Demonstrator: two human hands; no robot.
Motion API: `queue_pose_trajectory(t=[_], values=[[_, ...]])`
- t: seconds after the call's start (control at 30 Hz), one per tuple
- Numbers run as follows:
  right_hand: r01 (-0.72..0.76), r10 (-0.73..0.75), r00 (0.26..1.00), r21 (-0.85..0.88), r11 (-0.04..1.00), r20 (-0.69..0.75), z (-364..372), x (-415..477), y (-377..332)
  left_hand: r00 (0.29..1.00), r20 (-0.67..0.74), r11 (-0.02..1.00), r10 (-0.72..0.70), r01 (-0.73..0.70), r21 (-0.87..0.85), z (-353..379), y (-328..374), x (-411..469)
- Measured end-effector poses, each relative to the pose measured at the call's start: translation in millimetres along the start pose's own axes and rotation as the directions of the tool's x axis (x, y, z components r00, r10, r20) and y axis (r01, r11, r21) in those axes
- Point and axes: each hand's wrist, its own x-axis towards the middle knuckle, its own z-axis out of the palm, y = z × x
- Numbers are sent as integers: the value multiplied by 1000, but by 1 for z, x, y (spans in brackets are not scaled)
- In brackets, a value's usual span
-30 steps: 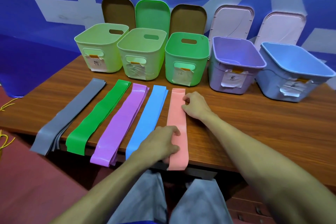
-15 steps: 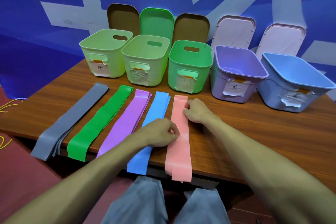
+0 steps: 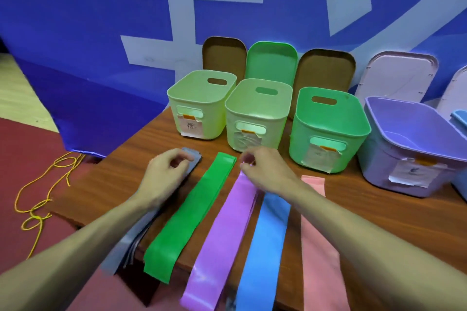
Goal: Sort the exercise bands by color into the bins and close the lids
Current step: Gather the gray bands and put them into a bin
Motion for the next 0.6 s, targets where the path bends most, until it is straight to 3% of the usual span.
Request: queue_pose_trajectory(t=[0.2, 0.33, 0.47, 0.6], values=[[28, -36, 997, 121, 992, 69, 50, 38, -34, 996, -50, 995, -79, 82, 57, -16, -72, 23], [-47, 37, 997, 152, 987, 68, 86, 63, -35, 992, -31, 991, -125, 127, 48, -11, -88, 48], [-170, 173, 985, 205, 964, 2, 113, 86, -28, 990, -22, 990, -138, 138, 21, 6, -82, 78], [-196, 243, 959, 276, 941, -148, 133, 88, -25, 996, 31, 976, -80, 72, 205, 13, -89, 82]])
